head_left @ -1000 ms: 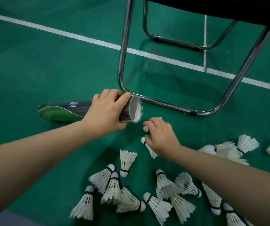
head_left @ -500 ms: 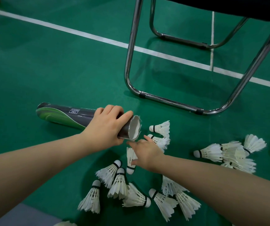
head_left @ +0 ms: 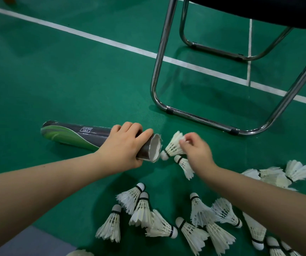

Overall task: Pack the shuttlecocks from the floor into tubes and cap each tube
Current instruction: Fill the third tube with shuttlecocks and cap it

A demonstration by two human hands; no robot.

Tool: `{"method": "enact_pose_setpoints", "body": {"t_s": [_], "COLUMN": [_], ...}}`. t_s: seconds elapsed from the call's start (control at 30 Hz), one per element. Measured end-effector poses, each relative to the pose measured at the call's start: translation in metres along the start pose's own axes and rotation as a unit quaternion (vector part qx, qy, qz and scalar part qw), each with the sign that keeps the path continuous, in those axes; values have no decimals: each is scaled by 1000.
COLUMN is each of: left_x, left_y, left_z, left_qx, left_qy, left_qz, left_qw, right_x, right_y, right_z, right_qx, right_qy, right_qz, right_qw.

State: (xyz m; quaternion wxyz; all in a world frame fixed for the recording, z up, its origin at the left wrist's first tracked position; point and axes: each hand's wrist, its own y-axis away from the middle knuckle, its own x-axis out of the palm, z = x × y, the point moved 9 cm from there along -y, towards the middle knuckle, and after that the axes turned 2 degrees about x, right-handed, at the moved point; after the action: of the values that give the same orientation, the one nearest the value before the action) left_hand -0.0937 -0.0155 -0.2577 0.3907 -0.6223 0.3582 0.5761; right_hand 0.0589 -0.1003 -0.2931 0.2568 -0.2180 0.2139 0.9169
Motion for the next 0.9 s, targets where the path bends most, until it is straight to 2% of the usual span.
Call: {"method": "enact_pose_setpoints", "body": {"t_s": [0.1,0.17,0.3,0.4,0.5,0.57,0.63,0.73,0.8,0.87,0.9], "left_x": [1,2,5,4,-3,-10,-17,-28,-30,-29,-28], "left_y": [-2,-3,-2,-4,-8,-7,-2,10,20,32,38], "left_z": [7,9,3,-2,-3,-3,-2,-5,-5,4,10], "left_qx": [-32,-51,-80,-97,-111,-110,-101,-77,-74,-95,-107], "left_qy": [2,-1,17,32,44,48,53,56,57,55,53], "left_qz": [20,43,83,93,90,85,89,90,98,108,110], "left_qw": [999,998,993,990,989,989,989,991,991,988,987], "right_x": [-37,-42,-9,20,45,58,66,83,100,122,130], "right_y": [5,12,22,28,41,47,48,56,69,71,67], "right_z": [28,41,49,45,51,60,66,78,88,90,90], "right_qx": [-41,-63,-86,-56,-26,-18,-13,0,-4,-13,-13], "right_qy": [-70,-107,-108,-142,-191,-147,-55,88,113,93,75], "right_qz": [-85,-87,-5,60,163,240,303,408,466,473,444], "right_qw": [993,988,990,986,968,959,951,909,877,876,893]}}
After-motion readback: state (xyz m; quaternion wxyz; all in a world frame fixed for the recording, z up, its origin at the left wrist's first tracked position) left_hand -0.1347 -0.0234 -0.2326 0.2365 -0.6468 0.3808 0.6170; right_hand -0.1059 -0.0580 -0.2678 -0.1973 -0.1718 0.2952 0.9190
